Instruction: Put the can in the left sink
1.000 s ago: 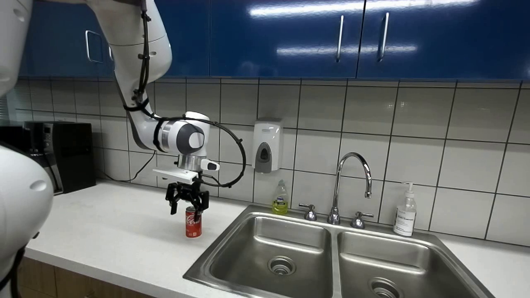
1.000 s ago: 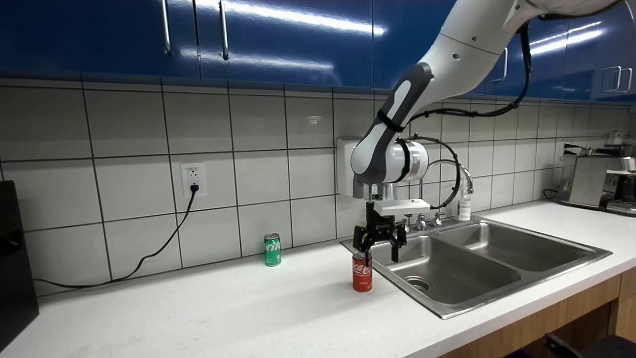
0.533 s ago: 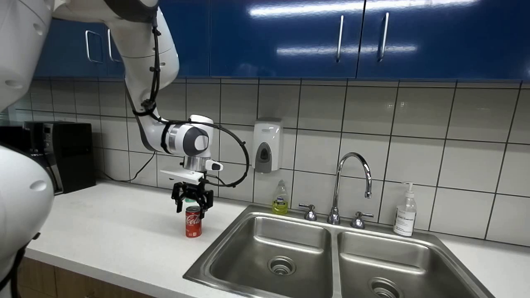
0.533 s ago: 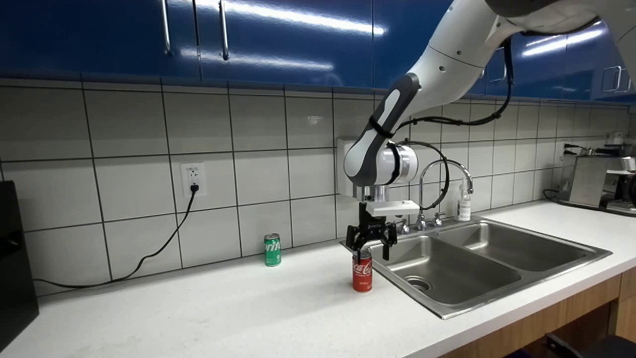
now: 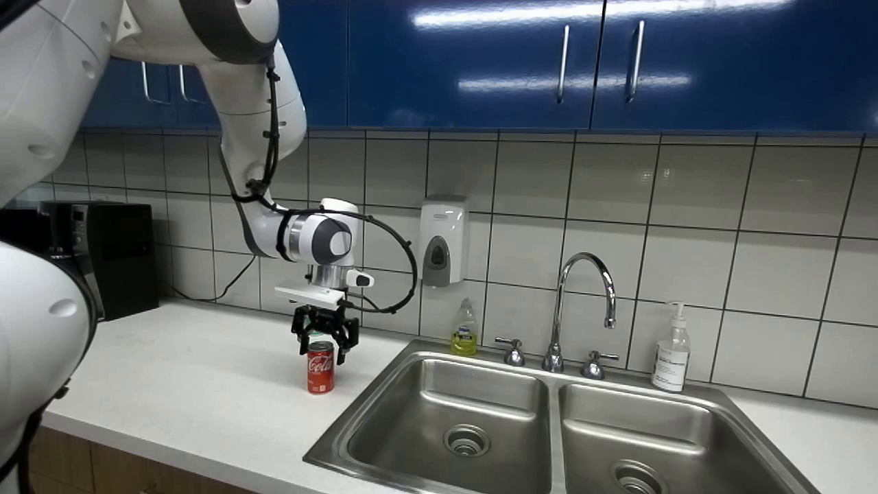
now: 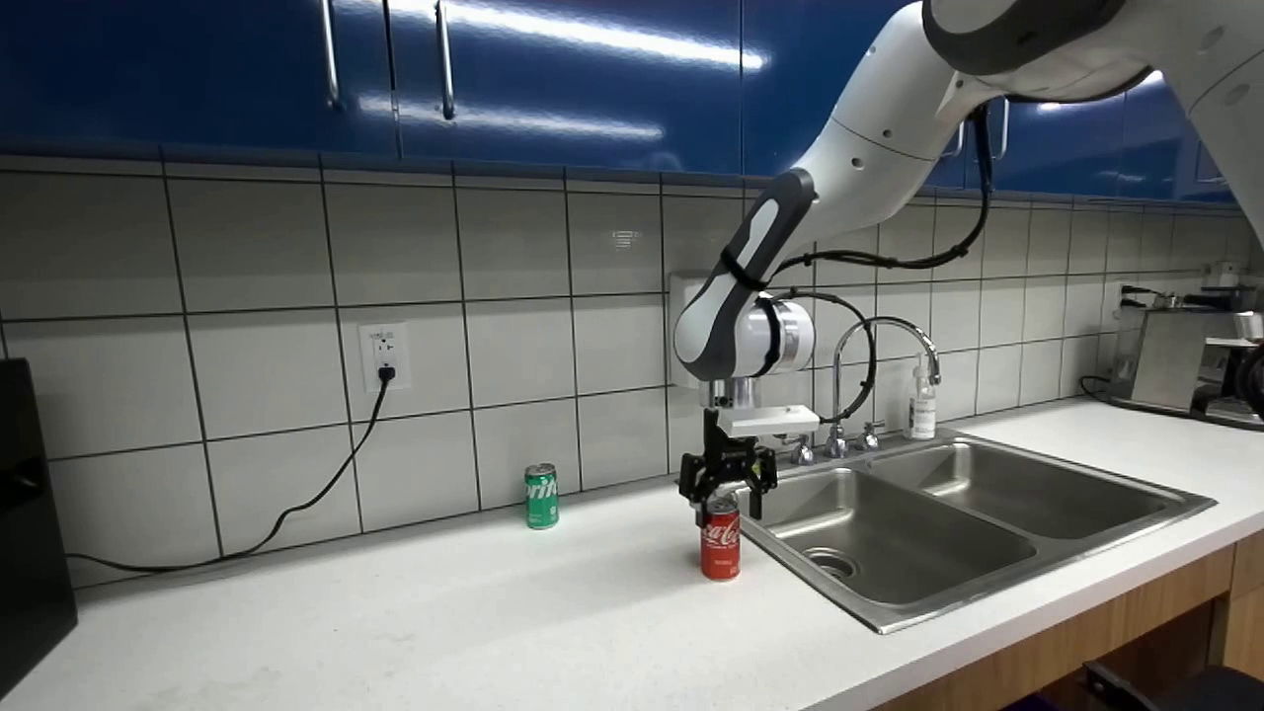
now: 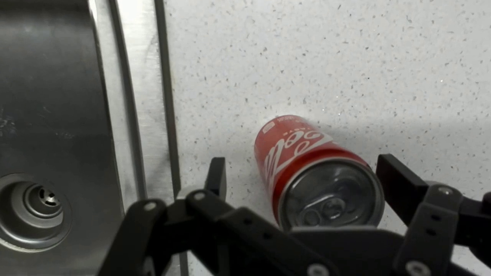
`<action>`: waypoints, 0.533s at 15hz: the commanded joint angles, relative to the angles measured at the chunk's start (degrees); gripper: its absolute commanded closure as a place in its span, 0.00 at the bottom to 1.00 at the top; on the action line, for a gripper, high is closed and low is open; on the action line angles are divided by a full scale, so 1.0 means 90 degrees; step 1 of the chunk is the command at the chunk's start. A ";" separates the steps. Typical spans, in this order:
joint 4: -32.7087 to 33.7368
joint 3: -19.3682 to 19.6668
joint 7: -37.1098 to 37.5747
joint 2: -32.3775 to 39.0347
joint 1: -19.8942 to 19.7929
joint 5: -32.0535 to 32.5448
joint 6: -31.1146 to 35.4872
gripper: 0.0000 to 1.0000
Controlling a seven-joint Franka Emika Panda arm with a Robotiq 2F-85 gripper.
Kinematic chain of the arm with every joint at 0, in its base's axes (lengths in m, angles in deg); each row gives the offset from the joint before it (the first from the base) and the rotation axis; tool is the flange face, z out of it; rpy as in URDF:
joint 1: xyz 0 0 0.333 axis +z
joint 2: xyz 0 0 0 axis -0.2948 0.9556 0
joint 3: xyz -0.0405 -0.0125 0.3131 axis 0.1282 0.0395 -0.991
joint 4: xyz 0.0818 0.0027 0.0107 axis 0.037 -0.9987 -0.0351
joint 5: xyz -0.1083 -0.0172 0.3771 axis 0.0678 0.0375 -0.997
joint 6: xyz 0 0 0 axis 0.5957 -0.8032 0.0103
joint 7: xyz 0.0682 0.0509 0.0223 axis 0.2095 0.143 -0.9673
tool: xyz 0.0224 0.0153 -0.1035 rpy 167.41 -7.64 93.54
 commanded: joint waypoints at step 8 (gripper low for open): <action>0.0651 0.0067 0.0113 0.0419 0.0032 0.0378 -0.0493 0.35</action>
